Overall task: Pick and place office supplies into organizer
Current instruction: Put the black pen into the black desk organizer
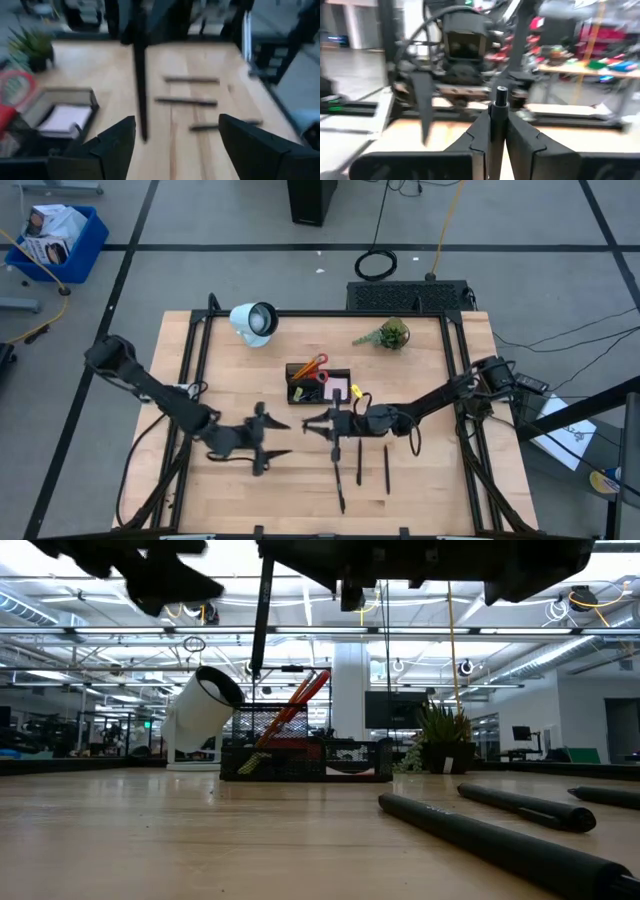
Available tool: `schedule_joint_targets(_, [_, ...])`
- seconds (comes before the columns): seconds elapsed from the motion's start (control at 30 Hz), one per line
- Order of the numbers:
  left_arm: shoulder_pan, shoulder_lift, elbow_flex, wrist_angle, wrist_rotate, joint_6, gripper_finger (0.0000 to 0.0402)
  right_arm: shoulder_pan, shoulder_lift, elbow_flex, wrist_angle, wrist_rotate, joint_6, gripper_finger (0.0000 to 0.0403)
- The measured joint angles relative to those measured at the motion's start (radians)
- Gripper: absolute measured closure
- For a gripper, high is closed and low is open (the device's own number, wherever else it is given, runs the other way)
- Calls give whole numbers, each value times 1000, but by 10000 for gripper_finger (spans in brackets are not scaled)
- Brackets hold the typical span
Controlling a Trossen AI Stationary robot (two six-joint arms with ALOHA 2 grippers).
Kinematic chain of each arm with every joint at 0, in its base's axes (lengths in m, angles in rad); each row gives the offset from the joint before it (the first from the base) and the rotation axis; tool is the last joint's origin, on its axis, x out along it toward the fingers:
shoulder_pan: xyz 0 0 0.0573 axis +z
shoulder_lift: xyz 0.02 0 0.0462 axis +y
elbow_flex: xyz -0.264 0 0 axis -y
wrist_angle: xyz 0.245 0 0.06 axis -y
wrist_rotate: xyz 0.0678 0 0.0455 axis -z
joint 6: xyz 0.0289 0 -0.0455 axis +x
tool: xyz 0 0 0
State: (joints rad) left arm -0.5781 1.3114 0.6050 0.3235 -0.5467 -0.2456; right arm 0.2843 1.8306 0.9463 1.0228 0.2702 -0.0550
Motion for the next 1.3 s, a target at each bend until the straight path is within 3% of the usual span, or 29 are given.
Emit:
schedule_joint_targets(0.17, [-42,-159,-143,108,-132,30,101,-54,0,1,80,43,-95,364])
schedule_joint_targets(0.4, [-44,-269,-284,231,-137,3,110,-182,0,53,77,44,-137,366])
schedule_joint_targets(0.67, [-47,-272,-301,263,-127,30,108,-317,27,200,-144,-33,-147,365])
schedule_joint_targets(1.17, [-53,-272,-301,281,-108,48,115,-394,246,254,-107,-91,-89,358])
schedule_joint_targets(1.3, [-53,-272,-301,280,-94,43,116,-389,263,254,-93,-128,-88,334])
